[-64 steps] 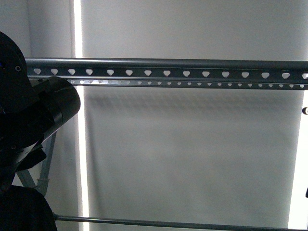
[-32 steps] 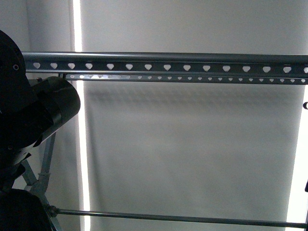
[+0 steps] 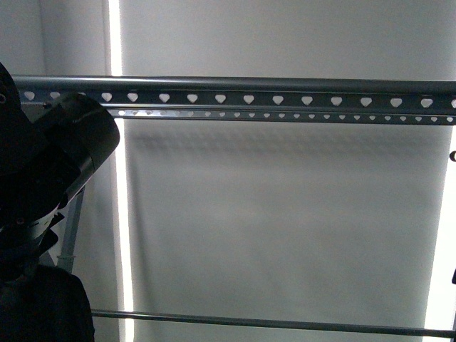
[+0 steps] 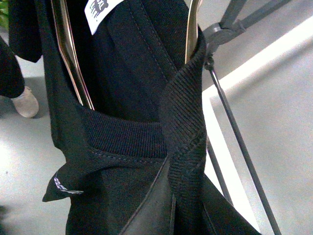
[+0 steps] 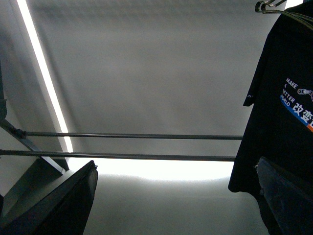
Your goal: Hang clothes on hanger
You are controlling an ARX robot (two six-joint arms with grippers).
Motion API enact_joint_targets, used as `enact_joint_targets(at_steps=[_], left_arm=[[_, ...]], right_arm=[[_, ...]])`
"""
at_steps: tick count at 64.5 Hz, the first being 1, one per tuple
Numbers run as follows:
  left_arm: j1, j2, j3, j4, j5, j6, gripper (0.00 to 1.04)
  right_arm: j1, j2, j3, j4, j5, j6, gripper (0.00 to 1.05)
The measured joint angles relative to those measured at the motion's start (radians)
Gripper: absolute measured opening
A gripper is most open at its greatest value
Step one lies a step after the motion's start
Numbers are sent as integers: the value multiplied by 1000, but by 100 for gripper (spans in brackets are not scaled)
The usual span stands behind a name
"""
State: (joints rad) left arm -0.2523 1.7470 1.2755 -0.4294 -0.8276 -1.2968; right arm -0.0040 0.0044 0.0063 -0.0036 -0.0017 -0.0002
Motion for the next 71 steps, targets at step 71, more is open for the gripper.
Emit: enact_joint_targets(at_steps=[71], left_arm=[[61,-624,-478,538,951,959,5]], right_arm=[[0,0,0,0,0,0,97]])
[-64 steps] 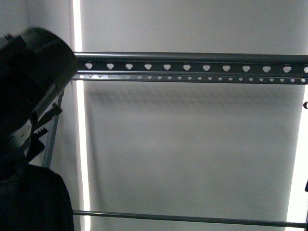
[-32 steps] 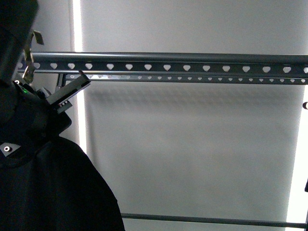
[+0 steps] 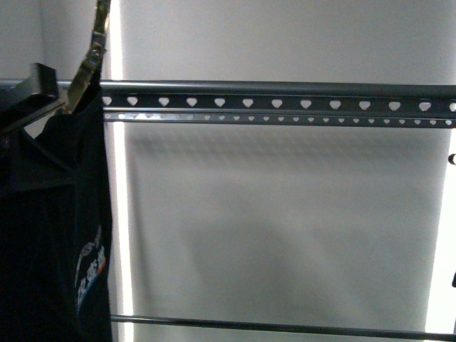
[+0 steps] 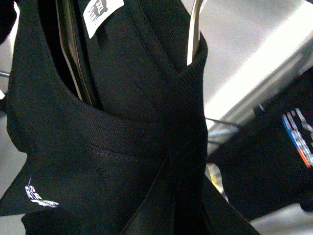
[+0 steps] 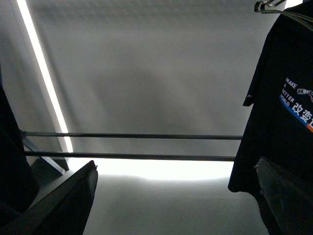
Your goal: Hang clothes on hanger
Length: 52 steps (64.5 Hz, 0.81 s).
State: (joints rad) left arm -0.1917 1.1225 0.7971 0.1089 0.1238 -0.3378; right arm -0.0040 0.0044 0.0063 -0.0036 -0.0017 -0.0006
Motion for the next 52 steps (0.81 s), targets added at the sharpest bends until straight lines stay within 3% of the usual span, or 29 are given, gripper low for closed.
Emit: enact_joint_targets(at_steps=[10,19,23,30,39,50,52], left_arm=[[26,-83,-30,-133,255,141,5],[77,-135,-34,-270,548,327,5],[128,-133,-5,-396,746,509,5],[191,-82,78,-558,905,727,5],[263,60,254,-832,1022,1049,5],[306,283,508,-1236,1020,1497,5],[308,303,531,-1274,1014,1514,5]], right_arm=[[0,0,0,0,0,0,97],[0,0,0,0,0,0,97],[0,0,0,0,0,0,97],[0,0,0,0,0,0,97],[0,0,0,0,0,0,97],[0,0,0,0,0,0,97],[0,0,0,0,0,0,97]])
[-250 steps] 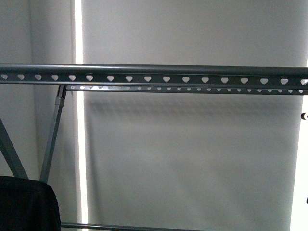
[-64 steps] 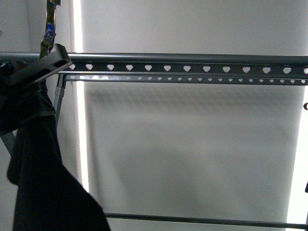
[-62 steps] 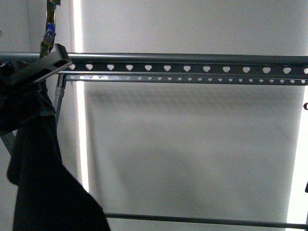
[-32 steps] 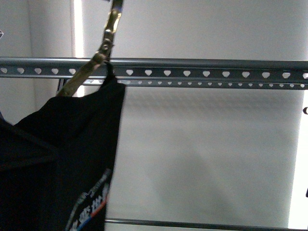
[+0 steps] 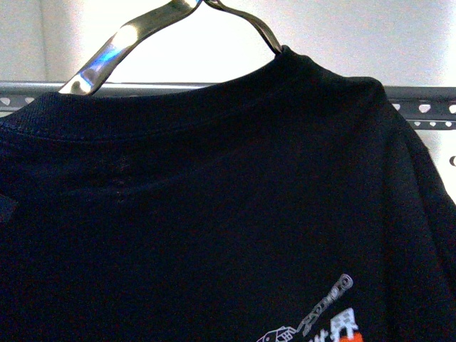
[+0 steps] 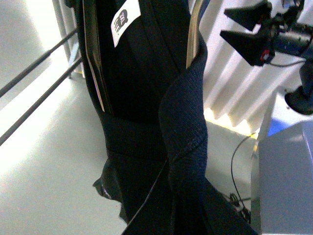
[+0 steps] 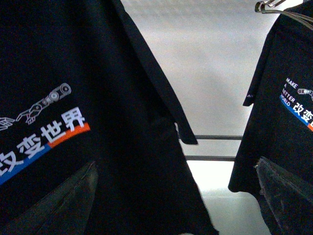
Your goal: Hang clothes on hanger
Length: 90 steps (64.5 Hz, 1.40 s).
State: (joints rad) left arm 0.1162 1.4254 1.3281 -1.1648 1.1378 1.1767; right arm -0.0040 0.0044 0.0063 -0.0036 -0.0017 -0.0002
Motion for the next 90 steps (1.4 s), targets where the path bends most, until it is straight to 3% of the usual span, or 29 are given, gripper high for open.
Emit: enact_joint_targets(at_steps=[10,23,27,31,36,42,46,61,90], left_arm=[[0,124,123,-190,-57,238,5],[-8,159,143,-232,-148,249,5],[-30,207,199,-212,-137,268,5],[-52,257,285,-98,-98,254,5],[-72,269,316,151,-61,190,5],[-96,271,308,568,-52,-47,5],[-103,273,315,660,-38,-139,5],[-101,324,369,655,-27,-274,5],[-140,331,394,456,-55,-164,5]], right_arm=[[0,0,0,0,0,0,97],[0,0,0,0,0,0,97],[0,0,0,0,1,0,97],[0,0,0,0,1,0,97],[0,0,0,0,-4,0,97],[0,0,0,0,-2,0,97],[0,0,0,0,-3,0,97],[0,0,0,0,-2,0,97],[0,0,0,0,-2,0,97]])
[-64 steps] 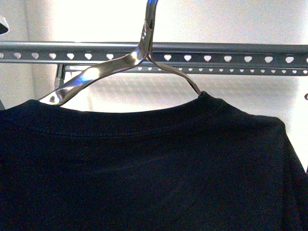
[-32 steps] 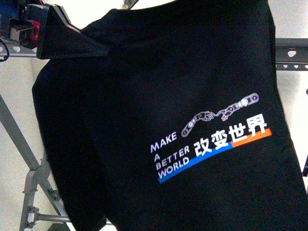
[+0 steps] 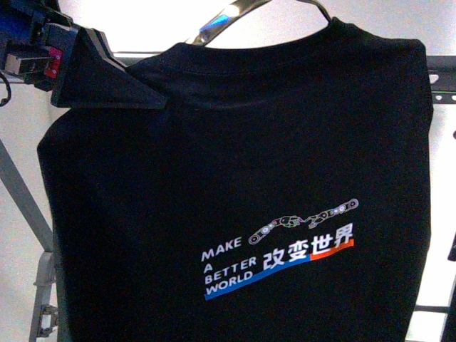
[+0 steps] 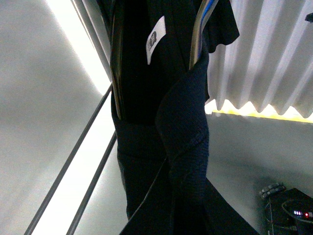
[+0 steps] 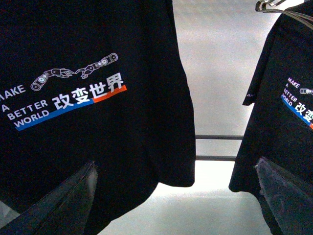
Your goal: Hang clothes on hanger
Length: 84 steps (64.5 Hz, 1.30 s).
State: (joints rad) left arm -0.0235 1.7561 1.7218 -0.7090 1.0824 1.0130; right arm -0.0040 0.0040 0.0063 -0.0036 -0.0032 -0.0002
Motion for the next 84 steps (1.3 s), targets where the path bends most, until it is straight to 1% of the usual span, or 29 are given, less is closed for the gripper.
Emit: enact_joint_targets(at_steps=[4,9,53,54,55,56,58,60,61,62,63,65,67,70,73,79,84], left_arm=[[-9,-6,-18,66,-37,-11,5],[-18,-12,-32,127,-55,-27,5],[-23,-15,-37,136,-50,-46,5],[-23,-15,-37,136,-50,-46,5],[-23,-15,-37,136,-50,-46,5],[-23,-15,-37,136,-50,-46,5],[-23,-15,-37,136,-50,-46,5],[-23,-15,-37,136,-51,-46,5],[-23,-15,-37,136,-51,-46,5],[-23,-16,-37,136,-51,-46,5],[-24,-17,-37,136,-51,-46,5],[-26,-17,-37,136,-50,-46,5],[-26,-17,-37,136,-50,-46,5],[-25,-17,-37,136,-50,-46,5],[-23,-18,-37,136,-50,-46,5],[-23,-19,-37,136,-50,-46,5],[-23,-19,-37,136,-50,-46,5]], right_arm=[[0,0,0,0,0,0,97],[0,0,0,0,0,0,97],[0,0,0,0,0,0,97],[-1,2,0,-1,-11,-3,97],[-8,7,2,-6,-33,-10,97],[-31,23,13,-30,-116,-26,97],[-69,51,27,-52,-216,-57,97],[-159,135,53,-47,-420,-109,97],[-205,179,66,-28,-510,-142,97],[-275,243,87,14,-633,-165,97],[-323,287,102,49,-706,-174,97],[-412,372,139,132,-832,-193,97],[-489,457,183,214,-924,-222,97],[-573,592,259,334,-996,-248,97],[-602,682,313,404,-1002,-263,97],[-612,856,428,523,-977,-298,97],[-593,978,528,583,-956,-348,97]])
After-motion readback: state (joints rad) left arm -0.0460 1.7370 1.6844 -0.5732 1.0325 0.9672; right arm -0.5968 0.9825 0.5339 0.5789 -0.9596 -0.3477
